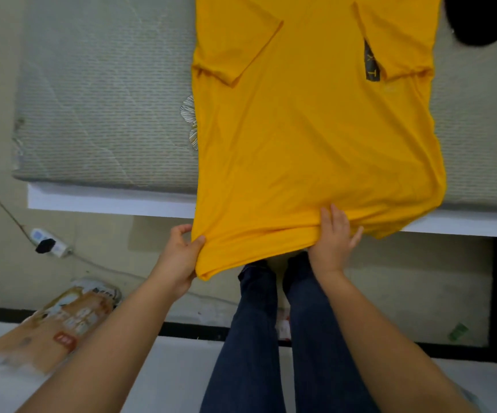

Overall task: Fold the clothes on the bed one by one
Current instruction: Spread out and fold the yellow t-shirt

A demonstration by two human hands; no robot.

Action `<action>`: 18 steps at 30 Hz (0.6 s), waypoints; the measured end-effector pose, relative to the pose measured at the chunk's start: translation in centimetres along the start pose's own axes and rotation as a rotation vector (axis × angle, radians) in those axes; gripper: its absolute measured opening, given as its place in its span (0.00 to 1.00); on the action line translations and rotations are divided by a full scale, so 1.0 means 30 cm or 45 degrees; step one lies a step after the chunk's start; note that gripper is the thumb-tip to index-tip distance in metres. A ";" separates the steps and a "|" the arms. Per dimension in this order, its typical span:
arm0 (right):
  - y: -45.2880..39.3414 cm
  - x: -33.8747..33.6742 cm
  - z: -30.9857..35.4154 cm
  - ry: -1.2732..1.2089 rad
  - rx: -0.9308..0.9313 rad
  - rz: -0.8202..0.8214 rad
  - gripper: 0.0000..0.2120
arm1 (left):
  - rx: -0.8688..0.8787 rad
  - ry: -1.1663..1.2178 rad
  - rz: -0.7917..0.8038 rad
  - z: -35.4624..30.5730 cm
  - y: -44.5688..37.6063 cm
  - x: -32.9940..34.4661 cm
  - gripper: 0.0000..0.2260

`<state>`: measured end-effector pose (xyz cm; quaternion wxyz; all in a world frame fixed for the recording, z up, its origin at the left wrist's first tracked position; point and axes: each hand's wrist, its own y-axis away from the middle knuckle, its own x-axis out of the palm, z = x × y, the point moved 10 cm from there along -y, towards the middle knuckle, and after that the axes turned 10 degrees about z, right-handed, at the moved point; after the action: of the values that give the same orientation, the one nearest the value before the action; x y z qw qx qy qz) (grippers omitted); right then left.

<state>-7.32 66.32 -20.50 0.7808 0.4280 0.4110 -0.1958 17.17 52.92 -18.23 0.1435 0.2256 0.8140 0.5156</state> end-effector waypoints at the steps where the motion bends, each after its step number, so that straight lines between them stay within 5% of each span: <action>1: -0.021 -0.032 -0.051 -0.012 0.064 -0.056 0.23 | -0.004 -0.082 -0.023 -0.005 -0.006 -0.021 0.17; 4: -0.056 -0.134 -0.147 -0.053 0.121 -0.162 0.24 | 0.036 -0.477 -0.110 -0.030 -0.019 -0.067 0.21; 10: -0.010 -0.259 -0.047 -0.019 -0.418 -0.338 0.13 | 0.275 -1.383 -0.202 -0.127 -0.053 0.036 0.19; 14: 0.032 -0.307 -0.107 -0.261 -0.280 -0.329 0.16 | 0.214 -1.499 -0.139 -0.097 -0.112 0.100 0.10; 18: 0.017 -0.279 -0.100 -0.205 -0.298 -0.072 0.16 | 0.039 -1.213 -0.158 -0.051 -0.147 0.080 0.05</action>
<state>-13.31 68.72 -14.36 0.8499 0.3050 0.3791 -0.2022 13.43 51.36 -21.56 0.5276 0.3900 0.6771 0.3332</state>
